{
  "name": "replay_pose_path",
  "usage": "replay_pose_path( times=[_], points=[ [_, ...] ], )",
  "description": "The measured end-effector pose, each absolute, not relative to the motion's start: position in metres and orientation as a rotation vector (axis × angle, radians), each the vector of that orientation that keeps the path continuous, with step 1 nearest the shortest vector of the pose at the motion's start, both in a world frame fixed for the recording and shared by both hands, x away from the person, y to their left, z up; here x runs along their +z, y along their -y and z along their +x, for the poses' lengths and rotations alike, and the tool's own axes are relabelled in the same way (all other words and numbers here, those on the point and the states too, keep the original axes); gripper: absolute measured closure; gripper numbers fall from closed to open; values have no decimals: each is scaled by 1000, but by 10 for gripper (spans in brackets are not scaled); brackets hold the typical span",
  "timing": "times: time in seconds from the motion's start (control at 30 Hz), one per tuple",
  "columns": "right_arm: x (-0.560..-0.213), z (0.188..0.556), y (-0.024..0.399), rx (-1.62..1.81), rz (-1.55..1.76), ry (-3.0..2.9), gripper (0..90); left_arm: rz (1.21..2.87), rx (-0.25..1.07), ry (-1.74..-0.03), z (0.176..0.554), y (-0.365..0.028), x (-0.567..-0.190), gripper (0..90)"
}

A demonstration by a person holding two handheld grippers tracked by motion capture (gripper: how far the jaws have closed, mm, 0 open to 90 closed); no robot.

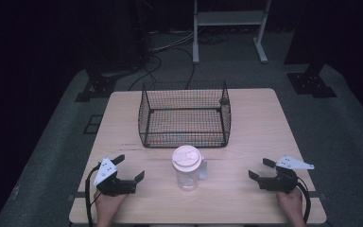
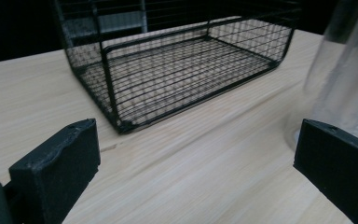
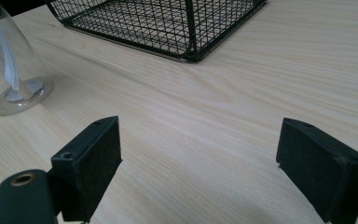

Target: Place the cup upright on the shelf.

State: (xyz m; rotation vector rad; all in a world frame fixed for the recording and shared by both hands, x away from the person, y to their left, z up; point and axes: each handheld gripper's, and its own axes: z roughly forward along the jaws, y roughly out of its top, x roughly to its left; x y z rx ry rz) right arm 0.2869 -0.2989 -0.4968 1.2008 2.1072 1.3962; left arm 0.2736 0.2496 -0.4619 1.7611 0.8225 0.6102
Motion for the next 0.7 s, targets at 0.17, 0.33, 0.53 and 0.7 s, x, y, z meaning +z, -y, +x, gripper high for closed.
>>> replay_pose_path(
  times=[0.17,0.33,0.53,0.7],
  points=[
    [-497,287,299,1392,1204,-2110,129,1764,602,-780,273,-242,-458,0],
    [-497,287,298,1388,1202,-2112,129,1777,581,-743,271,-238,-451,0],
    [-497,287,298,1392,1199,-2115,129,1788,519,-720,268,-239,-441,0],
    [-497,287,298,1393,1200,-2113,129,1842,488,-666,265,-232,-430,0]
  ],
)
